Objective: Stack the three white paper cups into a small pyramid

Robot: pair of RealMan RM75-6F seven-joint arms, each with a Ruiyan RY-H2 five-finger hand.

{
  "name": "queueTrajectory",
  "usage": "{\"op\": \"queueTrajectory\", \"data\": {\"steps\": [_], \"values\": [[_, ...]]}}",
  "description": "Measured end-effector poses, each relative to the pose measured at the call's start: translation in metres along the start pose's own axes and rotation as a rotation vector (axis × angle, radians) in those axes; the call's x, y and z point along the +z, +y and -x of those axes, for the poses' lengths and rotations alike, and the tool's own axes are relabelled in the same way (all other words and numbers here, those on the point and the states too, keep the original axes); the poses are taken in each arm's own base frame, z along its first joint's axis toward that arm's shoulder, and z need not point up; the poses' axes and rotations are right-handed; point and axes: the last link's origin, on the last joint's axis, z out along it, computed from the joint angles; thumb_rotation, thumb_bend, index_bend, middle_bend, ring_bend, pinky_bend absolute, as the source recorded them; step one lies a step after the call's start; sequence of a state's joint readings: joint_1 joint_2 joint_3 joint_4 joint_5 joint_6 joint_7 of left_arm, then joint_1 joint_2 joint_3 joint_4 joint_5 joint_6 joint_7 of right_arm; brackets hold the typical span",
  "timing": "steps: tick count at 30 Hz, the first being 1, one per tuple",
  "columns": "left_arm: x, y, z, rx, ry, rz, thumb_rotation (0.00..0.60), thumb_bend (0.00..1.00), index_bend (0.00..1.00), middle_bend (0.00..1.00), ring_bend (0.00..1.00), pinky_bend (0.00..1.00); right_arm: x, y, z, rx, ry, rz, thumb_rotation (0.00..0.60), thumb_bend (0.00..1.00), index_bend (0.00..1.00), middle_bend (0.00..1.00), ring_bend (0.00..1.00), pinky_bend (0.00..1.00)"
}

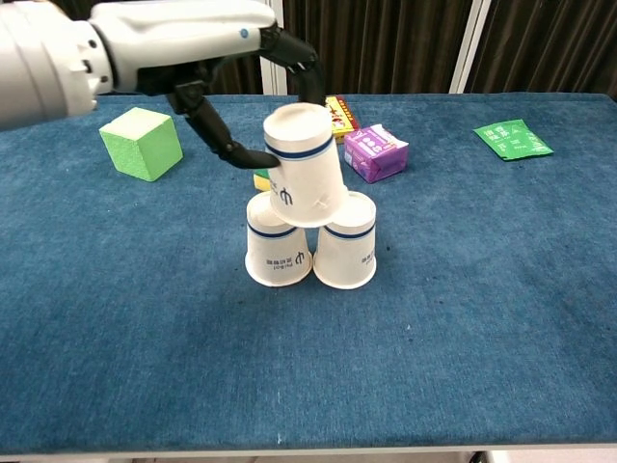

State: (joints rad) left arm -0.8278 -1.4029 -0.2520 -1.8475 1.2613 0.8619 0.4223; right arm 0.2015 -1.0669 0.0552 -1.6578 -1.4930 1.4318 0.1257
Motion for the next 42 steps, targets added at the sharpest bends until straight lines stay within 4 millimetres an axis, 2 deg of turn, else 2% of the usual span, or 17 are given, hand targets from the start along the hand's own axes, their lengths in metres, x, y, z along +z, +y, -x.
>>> {"op": "queueTrajectory", "data": {"steps": [9,24,27,33,42], "values": [[0.015,0.001,0.004,0.020,-0.036,-0.029,0.600,0.34,0.43,0.32,0.21,0.04,0.001,0.004,0.001,0.006,-0.005,0.010,0.600,0.45,0.07,0.15,0.04,0.10],[0.012,-0.003,0.003,0.034,-0.045,-0.051,0.599,0.34,0.43,0.32,0.21,0.04,0.002,0.006,0.002,0.013,-0.008,0.014,0.600,0.45,0.07,0.15,0.04,0.10],[0.011,-0.004,0.004,0.032,-0.048,-0.054,0.579,0.33,0.42,0.32,0.21,0.04,0.002,0.007,0.003,0.015,-0.010,0.015,0.600,0.45,0.07,0.15,0.04,0.10],[0.011,-0.006,0.004,0.029,-0.052,-0.061,0.522,0.31,0.36,0.31,0.21,0.04,0.003,0.007,0.004,0.018,-0.011,0.016,0.600,0.45,0.07,0.15,0.04,0.10],[0.007,-0.006,0.004,0.050,-0.065,-0.063,0.505,0.31,0.27,0.27,0.19,0.04,0.003,0.007,0.002,0.030,-0.006,0.013,0.600,0.46,0.07,0.15,0.04,0.10]]}}
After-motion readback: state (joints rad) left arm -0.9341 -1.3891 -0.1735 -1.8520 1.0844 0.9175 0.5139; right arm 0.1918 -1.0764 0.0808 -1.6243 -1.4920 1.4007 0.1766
